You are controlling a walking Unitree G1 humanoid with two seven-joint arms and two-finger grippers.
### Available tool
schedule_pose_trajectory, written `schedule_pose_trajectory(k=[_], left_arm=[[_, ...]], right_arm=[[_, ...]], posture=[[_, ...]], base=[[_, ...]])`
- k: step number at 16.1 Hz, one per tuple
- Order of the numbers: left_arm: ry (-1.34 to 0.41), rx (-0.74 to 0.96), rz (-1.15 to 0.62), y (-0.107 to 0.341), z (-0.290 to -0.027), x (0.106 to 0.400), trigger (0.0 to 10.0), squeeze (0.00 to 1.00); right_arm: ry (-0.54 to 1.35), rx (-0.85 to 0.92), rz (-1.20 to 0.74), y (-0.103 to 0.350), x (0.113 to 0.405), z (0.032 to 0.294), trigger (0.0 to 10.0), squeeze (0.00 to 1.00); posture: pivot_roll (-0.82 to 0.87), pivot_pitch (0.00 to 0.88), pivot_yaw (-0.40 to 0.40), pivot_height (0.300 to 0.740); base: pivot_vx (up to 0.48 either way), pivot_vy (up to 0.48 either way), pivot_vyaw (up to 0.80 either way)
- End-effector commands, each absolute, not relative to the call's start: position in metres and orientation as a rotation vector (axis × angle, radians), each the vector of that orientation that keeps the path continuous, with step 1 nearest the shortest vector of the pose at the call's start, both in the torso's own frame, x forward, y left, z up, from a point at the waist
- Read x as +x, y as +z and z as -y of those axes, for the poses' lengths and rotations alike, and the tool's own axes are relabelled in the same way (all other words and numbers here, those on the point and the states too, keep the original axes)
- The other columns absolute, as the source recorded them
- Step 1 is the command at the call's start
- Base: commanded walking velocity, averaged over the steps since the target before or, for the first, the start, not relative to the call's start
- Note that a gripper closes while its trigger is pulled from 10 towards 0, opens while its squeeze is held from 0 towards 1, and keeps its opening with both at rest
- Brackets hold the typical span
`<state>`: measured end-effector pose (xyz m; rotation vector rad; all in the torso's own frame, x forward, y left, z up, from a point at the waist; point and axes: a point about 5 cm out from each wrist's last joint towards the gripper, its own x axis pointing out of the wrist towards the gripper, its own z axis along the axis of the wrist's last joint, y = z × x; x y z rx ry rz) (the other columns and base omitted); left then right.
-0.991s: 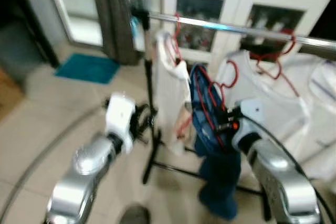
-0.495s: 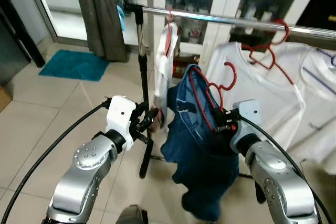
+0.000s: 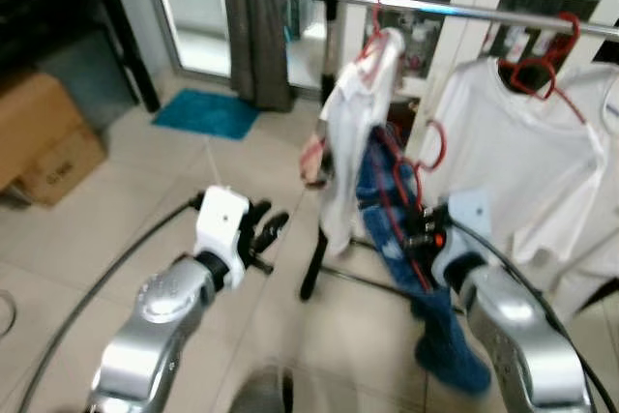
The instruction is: Hang hanger
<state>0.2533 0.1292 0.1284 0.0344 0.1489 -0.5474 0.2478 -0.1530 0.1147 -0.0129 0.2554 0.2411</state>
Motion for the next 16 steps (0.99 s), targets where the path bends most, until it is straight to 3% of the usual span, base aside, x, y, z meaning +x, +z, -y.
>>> schedule_pose_trajectory(k=[1, 4, 16], left_arm=[[-0.535, 0.030, -0.130, 0.1324, -0.1308, 0.2538, 10.0, 0.00], [-0.530, 0.034, -0.135, 0.1305, -0.1281, 0.2485, 10.0, 0.00], [-0.541, 0.045, -0.135, 0.1327, -0.1280, 0.2531, 10.0, 0.00]], right_arm=[[0.257, -0.011, -0.213, 0.1243, 0.2481, 0.1504, 0.0, 0.00], [0.266, -0.020, -0.218, 0.1237, 0.2483, 0.1528, 0.0, 0.00], [0.267, -0.013, -0.209, 0.1245, 0.2486, 0.1504, 0.0, 0.00]], posture=[[0.10, 0.036, -0.006, 0.740], [0.11, 0.041, -0.002, 0.740], [0.11, 0.042, 0.011, 0.740]], base=[[0.000, 0.000, 0.00], [0.000, -0.082, 0.00], [0.000, -0.342, 0.00]])
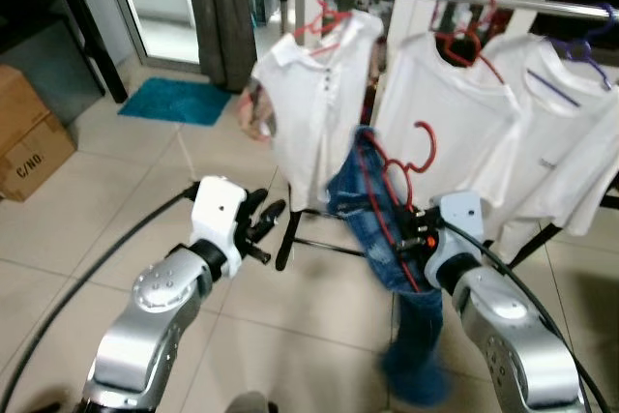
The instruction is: Hang hanger
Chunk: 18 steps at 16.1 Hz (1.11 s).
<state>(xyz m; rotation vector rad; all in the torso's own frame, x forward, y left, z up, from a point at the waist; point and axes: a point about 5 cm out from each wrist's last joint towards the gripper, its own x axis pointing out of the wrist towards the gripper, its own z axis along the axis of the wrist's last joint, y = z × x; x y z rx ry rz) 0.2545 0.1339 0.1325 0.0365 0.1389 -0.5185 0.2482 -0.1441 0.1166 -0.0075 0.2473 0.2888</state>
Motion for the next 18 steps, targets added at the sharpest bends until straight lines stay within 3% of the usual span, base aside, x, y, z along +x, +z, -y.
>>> schedule_pose_trajectory(k=[1, 2, 3, 9, 10, 16, 17, 18], left_arm=[[-0.522, 0.001, -0.164, 0.131, -0.129, 0.257, 10.0, 0.00], [-0.518, -0.011, -0.170, 0.130, -0.130, 0.258, 10.0, 0.00], [-0.507, -0.035, -0.163, 0.132, -0.132, 0.264, 10.0, 1.00], [-0.451, 0.055, -0.160, 0.139, -0.132, 0.305, 10.0, 0.98], [-0.463, 0.050, -0.164, 0.139, -0.126, 0.312, 10.0, 0.00], [-0.433, 0.071, -0.195, 0.133, -0.121, 0.325, 10.0, 0.00], [-0.437, 0.075, -0.180, 0.133, -0.120, 0.326, 0.6, 0.00], [-0.436, 0.078, -0.175, 0.132, -0.120, 0.326, 0.0, 0.00]], right_arm=[[0.307, -0.010, -0.183, 0.129, 0.250, 0.147, 0.0, 0.00], [0.317, -0.008, -0.177, 0.130, 0.251, 0.146, 0.0, 0.00], [0.365, 0.004, -0.146, 0.135, 0.250, 0.140, 0.0, 0.00], [0.577, 0.066, -0.045, 0.155, 0.245, 0.124, 0.0, 0.00], [0.621, 0.077, -0.025, 0.160, 0.243, 0.122, 0.0, 0.00], [0.707, 0.102, 0.017, 0.169, 0.239, 0.119, 0.0, 0.00], [0.719, 0.116, 0.025, 0.171, 0.238, 0.118, 0.0, 0.00], [0.722, 0.121, 0.027, 0.171, 0.238, 0.118, 0.0, 0.00]], posture=[[0.11, 0.039, 0.009, 0.740], [0.11, 0.039, 0.009, 0.740], [0.12, 0.036, 0.008, 0.740], [0.11, 0.029, 0.006, 0.740], [0.11, 0.029, 0.006, 0.740], [0.09, 0.016, 0.019, 0.740], [0.09, 0.019, 0.019, 0.740], [0.09, 0.019, 0.019, 0.740]], base=[[0.000, 0.000, 0.00], [0.000, 0.000, 0.00], [0.000, 0.000, 0.00], [0.000, 0.000, 0.00], [0.000, 0.000, 0.00], [0.000, 0.000, 0.00], [0.000, 0.000, 0.00], [0.000, 0.000, 0.00]])
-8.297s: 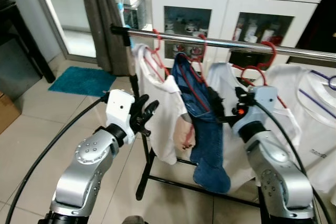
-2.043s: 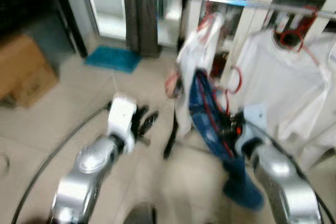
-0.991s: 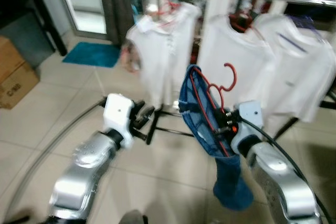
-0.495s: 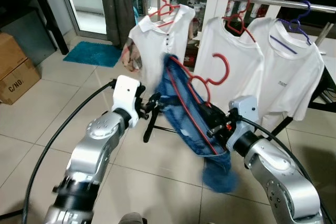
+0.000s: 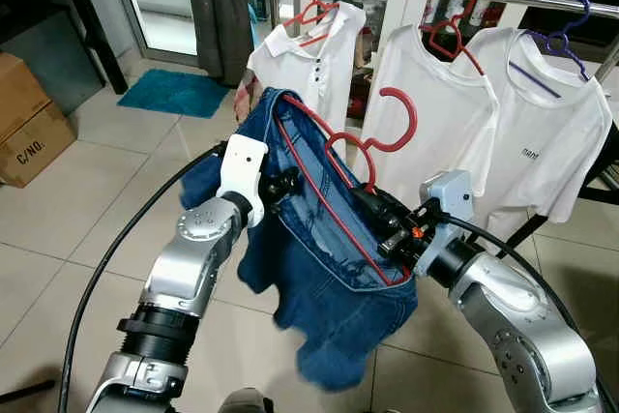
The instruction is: Hang hanger
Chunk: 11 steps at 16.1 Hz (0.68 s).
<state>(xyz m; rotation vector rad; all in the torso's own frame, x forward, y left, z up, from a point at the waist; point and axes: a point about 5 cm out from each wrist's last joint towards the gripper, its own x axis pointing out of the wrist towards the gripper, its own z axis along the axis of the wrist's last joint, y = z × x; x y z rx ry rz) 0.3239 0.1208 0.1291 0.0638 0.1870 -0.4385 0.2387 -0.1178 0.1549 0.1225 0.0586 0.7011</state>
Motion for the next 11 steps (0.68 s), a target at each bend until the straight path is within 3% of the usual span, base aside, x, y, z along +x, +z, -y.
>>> schedule_pose_trajectory(k=[1, 11], left_arm=[[-0.433, 0.080, -0.169, 0.1313, -0.1196, 0.3266, 0.0, 0.00], [-0.436, 0.067, -0.142, 0.1322, -0.1206, 0.3284, 0.0, 0.00]], right_arm=[[0.727, 0.128, 0.029, 0.1715, 0.2371, 0.1181, 0.0, 0.00], [0.738, 0.139, 0.025, 0.1704, 0.2365, 0.1173, 0.0, 0.00]], posture=[[0.09, 0.019, 0.019, 0.740], [0.10, 0.020, 0.023, 0.740]], base=[[0.000, 0.000, 0.00], [0.000, 0.000, 0.00]])
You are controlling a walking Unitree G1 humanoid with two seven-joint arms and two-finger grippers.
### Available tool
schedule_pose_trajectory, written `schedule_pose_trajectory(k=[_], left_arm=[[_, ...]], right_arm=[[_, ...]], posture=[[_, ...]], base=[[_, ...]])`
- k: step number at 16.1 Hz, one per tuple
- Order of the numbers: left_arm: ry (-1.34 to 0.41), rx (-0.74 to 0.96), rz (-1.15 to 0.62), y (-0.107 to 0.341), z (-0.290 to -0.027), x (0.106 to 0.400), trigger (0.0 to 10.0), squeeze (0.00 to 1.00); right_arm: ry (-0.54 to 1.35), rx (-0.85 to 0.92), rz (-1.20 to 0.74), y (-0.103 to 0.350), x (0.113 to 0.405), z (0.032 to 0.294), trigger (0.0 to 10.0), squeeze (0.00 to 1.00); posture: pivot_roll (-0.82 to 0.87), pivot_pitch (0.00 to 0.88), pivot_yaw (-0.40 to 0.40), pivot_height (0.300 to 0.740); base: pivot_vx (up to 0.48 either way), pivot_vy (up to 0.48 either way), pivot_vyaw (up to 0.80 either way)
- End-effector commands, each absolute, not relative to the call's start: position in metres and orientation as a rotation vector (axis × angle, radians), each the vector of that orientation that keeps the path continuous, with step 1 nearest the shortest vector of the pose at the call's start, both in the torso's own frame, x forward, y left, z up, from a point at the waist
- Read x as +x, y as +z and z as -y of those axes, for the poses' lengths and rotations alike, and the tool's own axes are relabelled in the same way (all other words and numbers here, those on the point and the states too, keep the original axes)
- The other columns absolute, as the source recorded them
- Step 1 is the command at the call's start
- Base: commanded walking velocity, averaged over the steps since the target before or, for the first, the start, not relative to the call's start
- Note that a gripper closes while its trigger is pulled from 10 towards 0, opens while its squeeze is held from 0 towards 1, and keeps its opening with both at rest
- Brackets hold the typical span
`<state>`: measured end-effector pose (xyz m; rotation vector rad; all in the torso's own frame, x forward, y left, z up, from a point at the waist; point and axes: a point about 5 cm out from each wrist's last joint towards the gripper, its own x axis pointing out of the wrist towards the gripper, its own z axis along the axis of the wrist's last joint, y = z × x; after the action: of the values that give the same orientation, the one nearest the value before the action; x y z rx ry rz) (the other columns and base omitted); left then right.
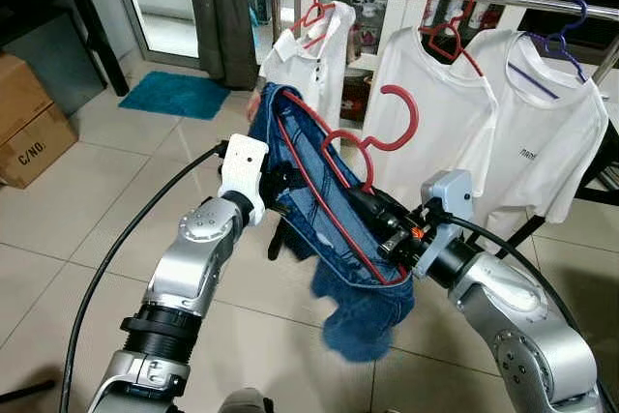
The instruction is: Hang hanger
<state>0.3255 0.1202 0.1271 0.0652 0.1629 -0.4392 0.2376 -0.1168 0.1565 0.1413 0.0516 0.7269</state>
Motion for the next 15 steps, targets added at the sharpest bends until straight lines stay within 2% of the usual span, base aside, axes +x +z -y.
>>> schedule_pose_trajectory(k=[1, 5, 11, 12, 13, 15], left_arm=[[-0.436, 0.065, -0.141, 0.132, -0.121, 0.328, 0.0, 0.00], [-0.430, 0.052, -0.133, 0.133, -0.124, 0.328, 0.0, 0.00], [-0.332, 0.028, -0.074, 0.144, -0.152, 0.326, 0.0, 0.00], [-0.315, 0.029, -0.058, 0.149, -0.158, 0.326, 0.0, 0.00], [-0.314, 0.044, -0.021, 0.164, -0.169, 0.324, 0.0, 0.00], [-0.342, 0.066, -0.003, 0.175, -0.174, 0.321, 0.0, 0.00]], right_arm=[[0.739, 0.138, 0.023, 0.170, 0.236, 0.117, 0.0, 0.00], [0.735, 0.134, 0.020, 0.169, 0.236, 0.118, 0.0, 0.00], [0.733, 0.101, -0.040, 0.159, 0.234, 0.120, 0.0, 0.00], [0.735, 0.076, -0.072, 0.154, 0.233, 0.122, 0.0, 0.00], [0.760, -0.027, -0.192, 0.135, 0.229, 0.127, 0.0, 0.00], [0.799, -0.109, -0.271, 0.120, 0.222, 0.133, 0.0, 0.00]], posture=[[0.10, 0.020, 0.023, 0.740], [0.10, 0.018, 0.027, 0.740], [0.10, 0.010, 0.032, 0.740], [0.10, 0.009, 0.032, 0.740], [0.11, 0.010, 0.033, 0.740], [0.11, 0.010, 0.033, 0.740]], base=[[0.000, 0.000, 0.00], [0.000, 0.000, 0.00], [0.000, 0.000, 0.00], [0.000, 0.000, 0.00], [0.000, 0.000, 0.00], [0.000, 0.000, 0.00]])
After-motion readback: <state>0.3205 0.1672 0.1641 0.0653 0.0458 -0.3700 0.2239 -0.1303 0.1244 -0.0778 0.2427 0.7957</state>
